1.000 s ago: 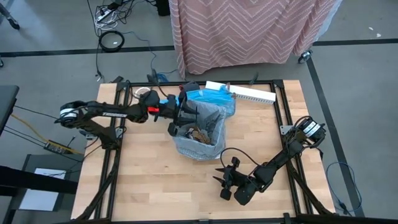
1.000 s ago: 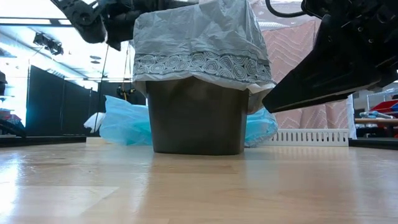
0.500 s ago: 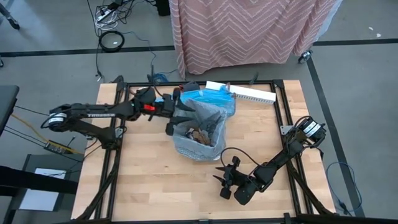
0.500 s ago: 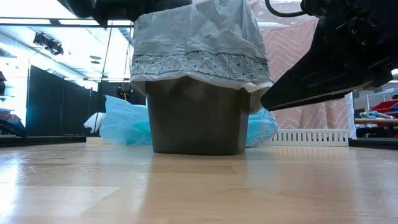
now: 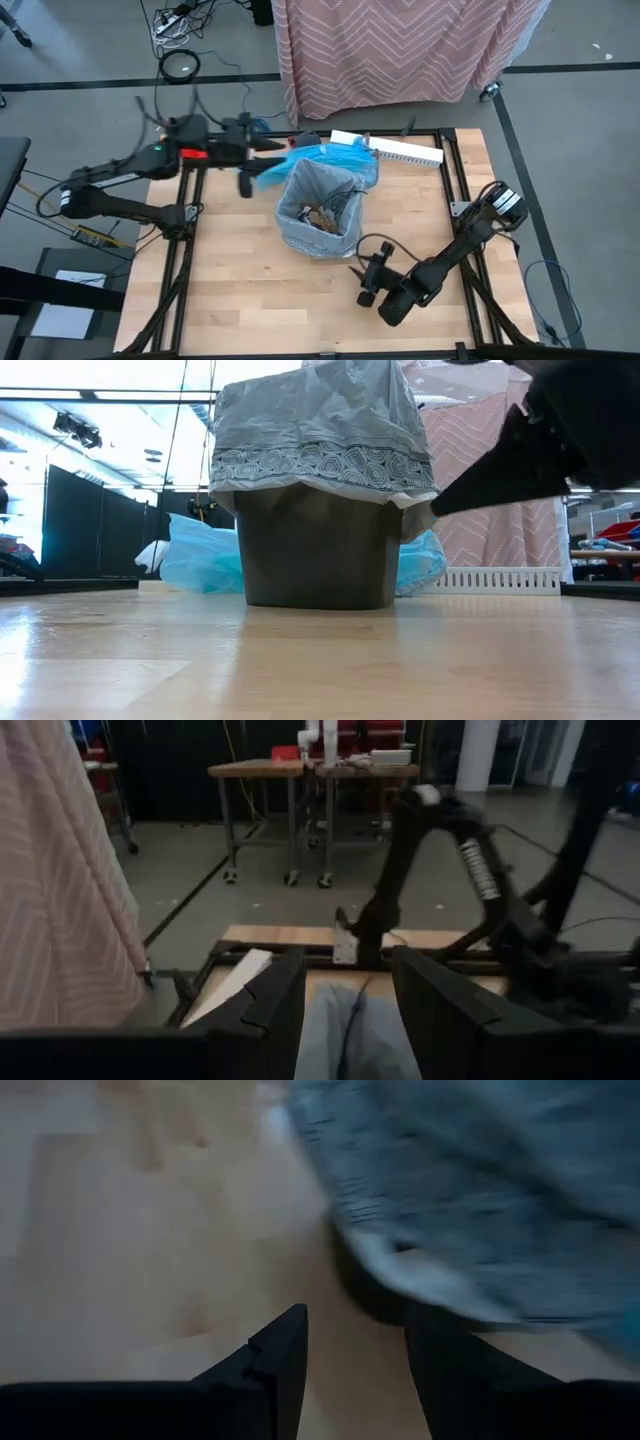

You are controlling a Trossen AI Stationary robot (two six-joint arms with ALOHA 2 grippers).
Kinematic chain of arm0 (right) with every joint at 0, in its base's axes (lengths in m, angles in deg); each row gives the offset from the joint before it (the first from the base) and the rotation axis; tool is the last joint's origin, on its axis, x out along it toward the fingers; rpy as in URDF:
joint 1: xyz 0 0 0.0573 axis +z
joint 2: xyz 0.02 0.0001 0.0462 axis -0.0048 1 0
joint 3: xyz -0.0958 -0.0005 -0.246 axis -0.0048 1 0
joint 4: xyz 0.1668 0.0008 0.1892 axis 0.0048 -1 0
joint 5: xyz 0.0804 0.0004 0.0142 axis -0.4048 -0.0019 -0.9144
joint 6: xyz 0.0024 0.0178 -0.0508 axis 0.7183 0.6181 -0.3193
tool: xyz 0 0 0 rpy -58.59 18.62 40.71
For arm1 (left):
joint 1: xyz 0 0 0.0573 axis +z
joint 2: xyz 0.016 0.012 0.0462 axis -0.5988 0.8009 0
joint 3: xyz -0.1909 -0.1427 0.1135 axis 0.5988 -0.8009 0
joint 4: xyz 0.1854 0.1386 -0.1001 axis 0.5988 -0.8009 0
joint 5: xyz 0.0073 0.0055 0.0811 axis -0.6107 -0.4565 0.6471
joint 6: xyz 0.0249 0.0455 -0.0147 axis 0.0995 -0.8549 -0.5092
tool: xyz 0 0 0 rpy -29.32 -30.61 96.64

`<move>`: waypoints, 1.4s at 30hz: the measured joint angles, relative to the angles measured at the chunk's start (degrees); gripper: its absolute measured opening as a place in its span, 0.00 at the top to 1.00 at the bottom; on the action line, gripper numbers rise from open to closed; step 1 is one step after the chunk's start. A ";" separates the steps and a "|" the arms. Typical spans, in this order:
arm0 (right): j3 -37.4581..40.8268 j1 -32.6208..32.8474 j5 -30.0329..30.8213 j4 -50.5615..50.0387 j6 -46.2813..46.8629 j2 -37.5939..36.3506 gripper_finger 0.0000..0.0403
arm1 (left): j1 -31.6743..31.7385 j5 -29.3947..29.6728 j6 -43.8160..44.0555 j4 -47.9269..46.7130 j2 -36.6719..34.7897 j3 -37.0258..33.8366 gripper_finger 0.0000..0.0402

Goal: Place trash/remove bag and relplace
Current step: Remove the blue trash bag from the black trash bin using the drawstring

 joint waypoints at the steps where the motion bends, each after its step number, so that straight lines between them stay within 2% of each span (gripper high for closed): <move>1: -0.01 0.02 0.34 -3.49 2.52 -1.22 0.62 | 0.01 -0.09 0.59 -1.07 -1.28 0.90 0.61; 6: -0.01 1.55 -0.48 -23.66 18.78 -7.06 0.62 | 0.00 -0.21 1.50 -11.46 -8.41 1.17 0.61; 8: -0.01 2.68 -1.97 -27.79 23.02 -7.73 0.62 | 0.01 -0.14 2.75 -15.61 -10.78 1.16 0.61; 11: 0.01 4.27 -3.32 -25.97 24.84 -7.02 0.62 | -0.01 -0.03 6.32 -20.66 -12.74 1.04 0.61; 13: -0.01 5.31 -4.47 -23.87 26.23 -5.50 0.62 | -0.15 1.21 11.04 -20.53 -13.78 -1.12 0.61; 16: 1.32 6.63 -5.50 -23.58 35.46 -2.97 0.62 | -0.39 5.87 20.76 -17.83 -16.17 -7.41 0.61; 18: 3.82 7.72 -0.31 -19.49 47.79 -1.15 0.62 | -0.38 7.84 27.35 -14.71 -18.16 -13.66 0.61; 20: 6.56 9.18 10.68 -10.88 59.08 1.27 0.62 | -0.38 7.30 33.48 -7.23 -20.54 -20.97 0.61; 22: 8.61 10.28 23.05 -3.25 67.72 3.72 0.62 | -0.38 5.32 38.86 3.37 -22.90 -28.39 0.61; 23: 9.36 10.50 27.04 -0.62 71.22 4.75 0.62 | -0.38 4.25 41.34 9.75 -23.79 -31.87 0.61; 24: 9.63 10.52 27.61 1.07 73.67 5.55 0.62 | -0.40 3.42 43.56 16.19 -24.43 -35.02 0.61; 27: 9.01 9.54 25.31 4.68 70.56 6.96 0.62 | -0.38 1.07 48.16 32.97 -25.45 -42.51 0.61; 30: 7.52 8.62 27.21 12.62 64.01 9.41 0.62 | -0.33 -0.04 49.49 41.25 -26.01 -46.14 0.61; 35: 5.75 5.49 27.81 21.57 55.05 12.15 0.62 | -0.27 -1.43 49.08 42.86 -27.28 -46.92 0.61; 42: 4.13 2.40 27.63 25.85 52.26 13.54 0.61 | -0.27 -2.68 47.69 43.02 -28.29 -46.92 0.61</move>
